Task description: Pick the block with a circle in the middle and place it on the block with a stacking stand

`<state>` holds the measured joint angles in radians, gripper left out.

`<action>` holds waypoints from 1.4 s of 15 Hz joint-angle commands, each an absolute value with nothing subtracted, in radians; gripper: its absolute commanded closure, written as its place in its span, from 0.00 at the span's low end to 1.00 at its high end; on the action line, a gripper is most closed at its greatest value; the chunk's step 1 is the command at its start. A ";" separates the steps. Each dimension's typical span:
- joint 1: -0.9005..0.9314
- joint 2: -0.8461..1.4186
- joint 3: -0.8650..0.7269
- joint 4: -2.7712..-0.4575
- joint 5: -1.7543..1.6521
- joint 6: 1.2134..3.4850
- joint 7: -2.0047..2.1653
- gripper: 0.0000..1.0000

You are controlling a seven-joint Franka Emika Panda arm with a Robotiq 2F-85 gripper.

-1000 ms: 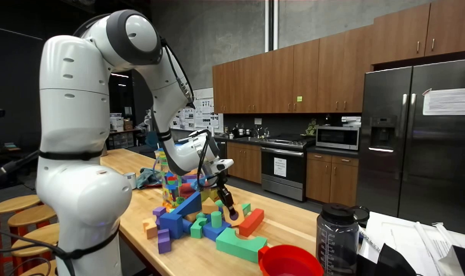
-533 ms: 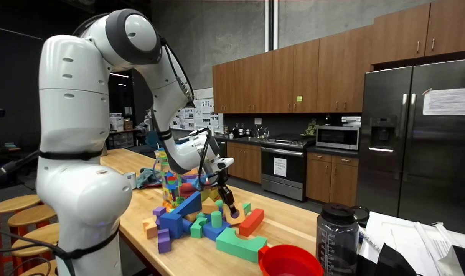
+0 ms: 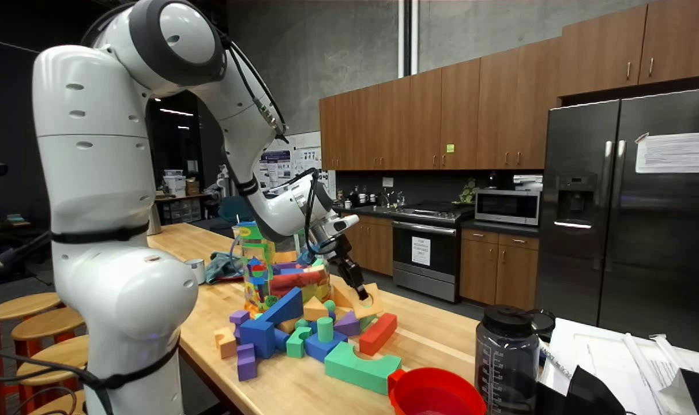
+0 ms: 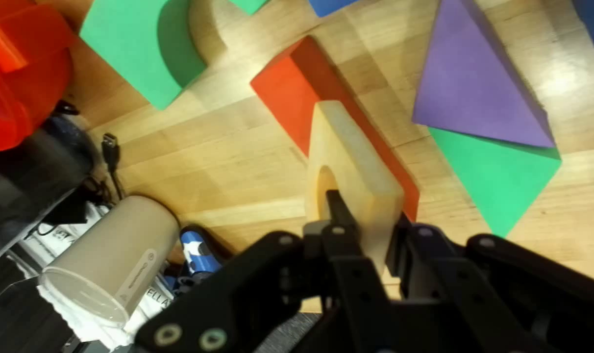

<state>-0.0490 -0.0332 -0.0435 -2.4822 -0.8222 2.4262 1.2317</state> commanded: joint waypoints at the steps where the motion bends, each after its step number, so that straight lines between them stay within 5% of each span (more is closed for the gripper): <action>1: -0.050 -0.102 -0.039 -2.498 -0.787 2.317 1.144 0.95; 21: -0.027 -0.169 0.040 -2.521 -0.377 2.038 0.625 0.95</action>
<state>-0.0274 -0.1542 0.0356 -2.5128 -0.3955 2.0642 0.6511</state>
